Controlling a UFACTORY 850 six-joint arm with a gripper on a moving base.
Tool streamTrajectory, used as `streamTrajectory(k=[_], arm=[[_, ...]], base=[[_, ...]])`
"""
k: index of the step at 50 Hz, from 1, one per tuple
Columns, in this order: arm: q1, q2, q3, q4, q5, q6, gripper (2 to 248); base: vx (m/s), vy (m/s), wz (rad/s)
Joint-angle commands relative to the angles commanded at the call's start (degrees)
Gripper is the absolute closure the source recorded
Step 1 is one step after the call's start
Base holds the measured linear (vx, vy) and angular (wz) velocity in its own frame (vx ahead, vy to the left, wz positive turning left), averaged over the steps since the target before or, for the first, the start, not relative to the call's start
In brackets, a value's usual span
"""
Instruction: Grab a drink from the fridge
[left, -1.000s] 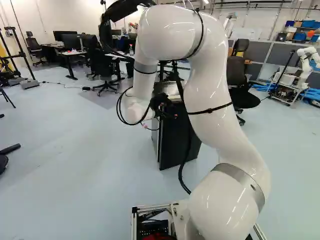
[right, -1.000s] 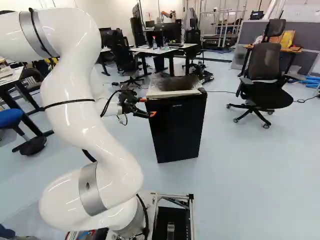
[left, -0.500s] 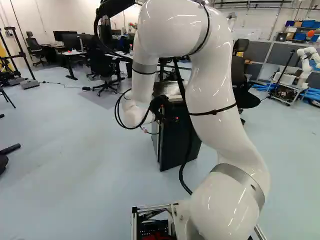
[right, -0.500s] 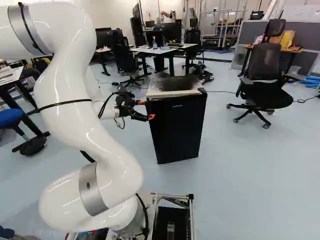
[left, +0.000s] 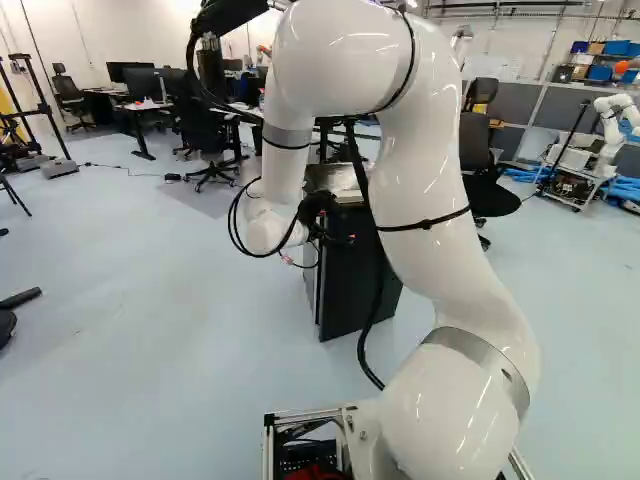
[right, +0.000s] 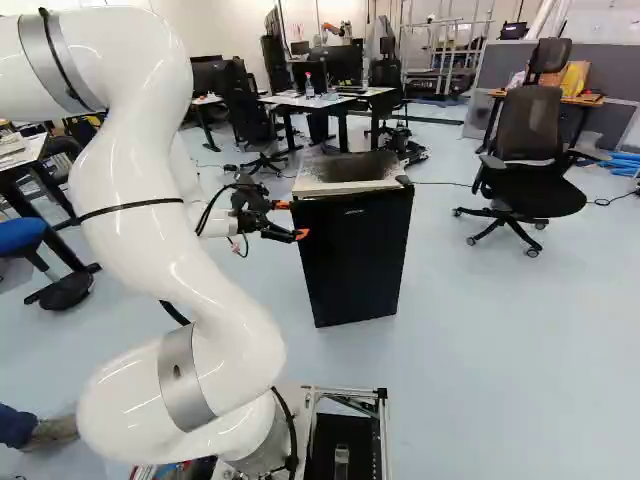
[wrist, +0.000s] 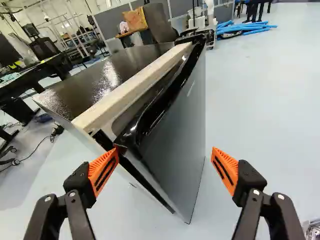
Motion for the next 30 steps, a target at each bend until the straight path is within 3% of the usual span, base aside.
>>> streamTrajectory(k=[9, 30], arm=[[0.12, -1.02, -1.76, 0.0, 0.0, 0.0, 3], [-1.8, -3.18, -5.51, 0.0, 0.0, 0.0, 3]], base=[[0.0, 0.0, 0.0], [0.0, 0.0, 0.0]])
